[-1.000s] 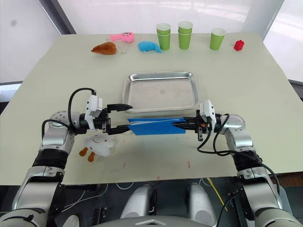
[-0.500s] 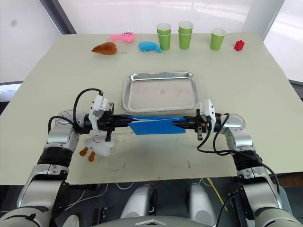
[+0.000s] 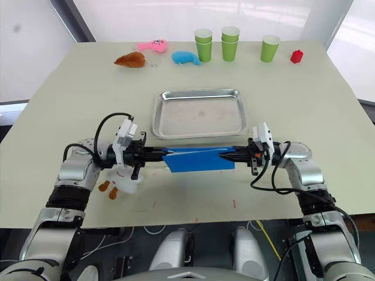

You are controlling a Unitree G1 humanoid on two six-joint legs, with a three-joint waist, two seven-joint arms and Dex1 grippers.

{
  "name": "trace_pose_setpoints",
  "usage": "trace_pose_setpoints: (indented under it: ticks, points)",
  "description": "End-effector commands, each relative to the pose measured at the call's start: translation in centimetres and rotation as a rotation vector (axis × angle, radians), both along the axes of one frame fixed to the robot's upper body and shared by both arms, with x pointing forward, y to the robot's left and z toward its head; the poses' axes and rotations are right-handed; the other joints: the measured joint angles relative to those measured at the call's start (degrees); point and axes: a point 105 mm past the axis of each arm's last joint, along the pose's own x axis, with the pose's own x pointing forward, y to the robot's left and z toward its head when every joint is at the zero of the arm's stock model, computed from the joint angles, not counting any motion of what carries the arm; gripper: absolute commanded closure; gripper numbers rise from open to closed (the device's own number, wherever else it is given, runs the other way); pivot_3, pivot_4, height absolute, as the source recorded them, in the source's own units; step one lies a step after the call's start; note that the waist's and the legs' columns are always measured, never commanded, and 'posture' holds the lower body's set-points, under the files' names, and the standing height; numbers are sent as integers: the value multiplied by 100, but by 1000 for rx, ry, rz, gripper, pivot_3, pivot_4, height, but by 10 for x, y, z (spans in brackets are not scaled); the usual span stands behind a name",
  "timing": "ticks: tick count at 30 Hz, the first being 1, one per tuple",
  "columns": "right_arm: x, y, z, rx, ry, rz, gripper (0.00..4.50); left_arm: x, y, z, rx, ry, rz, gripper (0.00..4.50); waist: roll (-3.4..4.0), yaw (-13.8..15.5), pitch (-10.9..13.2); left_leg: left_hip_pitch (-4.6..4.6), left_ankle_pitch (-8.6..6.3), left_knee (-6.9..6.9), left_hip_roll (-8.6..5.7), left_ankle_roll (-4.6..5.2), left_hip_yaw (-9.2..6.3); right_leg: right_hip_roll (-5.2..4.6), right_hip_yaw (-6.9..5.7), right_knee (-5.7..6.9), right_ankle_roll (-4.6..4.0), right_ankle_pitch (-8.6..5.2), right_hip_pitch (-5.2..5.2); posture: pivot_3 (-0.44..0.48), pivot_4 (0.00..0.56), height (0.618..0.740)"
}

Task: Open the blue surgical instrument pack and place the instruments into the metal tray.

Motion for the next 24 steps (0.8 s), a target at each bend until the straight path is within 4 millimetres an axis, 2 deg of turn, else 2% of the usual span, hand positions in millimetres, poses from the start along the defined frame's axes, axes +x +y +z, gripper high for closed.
trace_pose_setpoints:
  ticks: [1,2,5,9,15,18,21,22,24]
  points:
    - [-3,-10,11,5,5,-11,3729,0,-1,7,-20,-36,-11,4500,0,0,0,0,0,0,0,0,0,0,0,0,0,0,0,0,150,740]
    - [-5,-11,11,-1,19,-5,3557,1,-1,7,-20,-37,-9,4500,0,1,0,0,0,0,0,0,0,0,0,-1,0,0,0,0,150,740]
    - [-9,-14,11,-19,40,0,2226,1,-1,6,-22,-38,-7,4500,-1,5,1,-2,0,0,0,0,0,0,0,-3,0,0,0,0,150,740]
    - [-14,-25,14,-55,47,-26,135,2,-2,4,-28,-38,3,4500,-1,7,1,-2,0,1,0,0,0,0,0,-3,0,0,0,0,150,740]
    - [-20,-47,44,-19,86,-75,53,2,-5,-2,-39,-21,6,4500,-2,12,1,-3,0,3,-3,0,-2,-1,0,-3,0,0,3,0,150,740]
    - [-21,-48,61,40,119,-81,53,1,-6,-6,-43,-6,0,4500,-3,12,1,-3,0,3,-3,0,-4,-1,-1,-4,0,0,4,0,150,740]
    - [-25,-42,63,68,172,-44,53,1,-9,-8,-49,7,-11,4500,-3,12,1,-2,0,3,-3,0,-5,-1,-1,-4,0,0,5,0,150,740]
    - [-26,-40,60,60,193,-38,555,1,-9,-8,-49,9,-13,4500,-3,12,1,-2,0,3,-3,0,-5,-1,-1,-4,0,0,6,0,150,740]
    - [-26,-36,54,41,218,-29,843,2,-12,-9,-52,13,-21,4500,-3,22,1,-2,0,4,-3,0,-5,-1,-1,-5,1,0,7,0,150,740]
